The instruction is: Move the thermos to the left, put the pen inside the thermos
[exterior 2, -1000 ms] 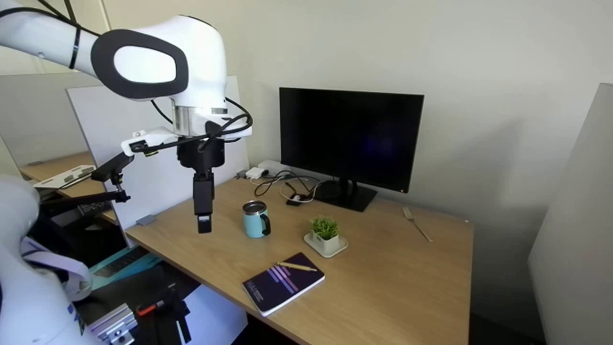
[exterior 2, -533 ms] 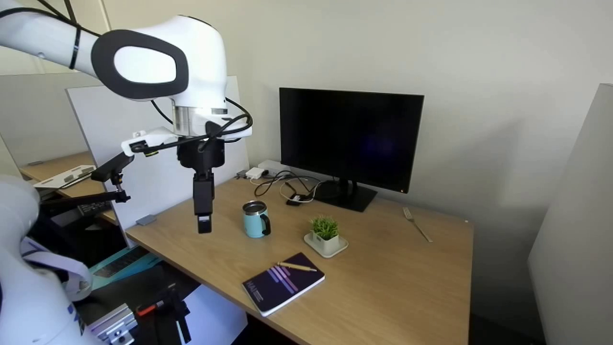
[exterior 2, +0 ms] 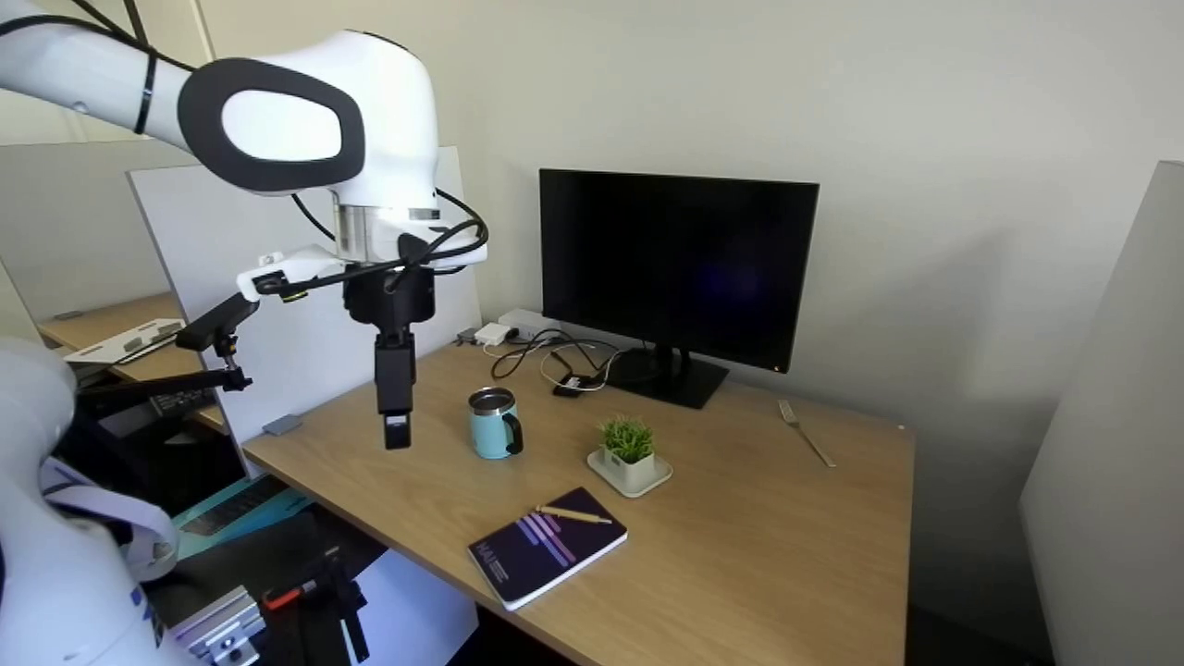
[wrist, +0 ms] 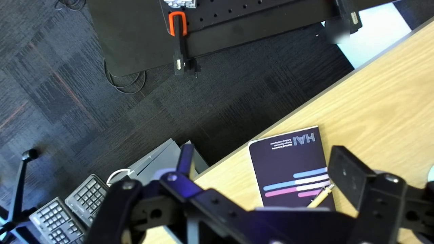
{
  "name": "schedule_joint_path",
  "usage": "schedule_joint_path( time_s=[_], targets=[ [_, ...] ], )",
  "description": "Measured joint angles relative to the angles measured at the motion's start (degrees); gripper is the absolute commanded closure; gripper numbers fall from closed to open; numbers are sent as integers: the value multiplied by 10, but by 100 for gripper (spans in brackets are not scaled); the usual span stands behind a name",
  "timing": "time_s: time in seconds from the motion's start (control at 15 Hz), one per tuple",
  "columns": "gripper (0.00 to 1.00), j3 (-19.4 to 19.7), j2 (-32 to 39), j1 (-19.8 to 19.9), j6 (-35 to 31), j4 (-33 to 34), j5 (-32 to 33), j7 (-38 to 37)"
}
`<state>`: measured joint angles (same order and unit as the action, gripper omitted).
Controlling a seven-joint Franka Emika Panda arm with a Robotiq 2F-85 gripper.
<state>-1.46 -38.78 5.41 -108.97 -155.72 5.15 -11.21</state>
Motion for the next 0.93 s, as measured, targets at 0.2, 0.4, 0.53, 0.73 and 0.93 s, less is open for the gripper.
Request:
schedule_joint_path(
  time_s=[0.2, 0.4, 0.53, 0.73, 0.93],
  targets=[
    [0, -11, 16, -6, -30, 0, 0, -1],
    [0, -31, 52, -15, -78, 1, 0, -15],
    [0, -44, 79, -22, -106, 4, 0, -24],
    [0, -61, 120, -31, -139, 16, 1, -38],
    [0, -76, 163, -42, -164, 39, 1, -55]
  ],
)
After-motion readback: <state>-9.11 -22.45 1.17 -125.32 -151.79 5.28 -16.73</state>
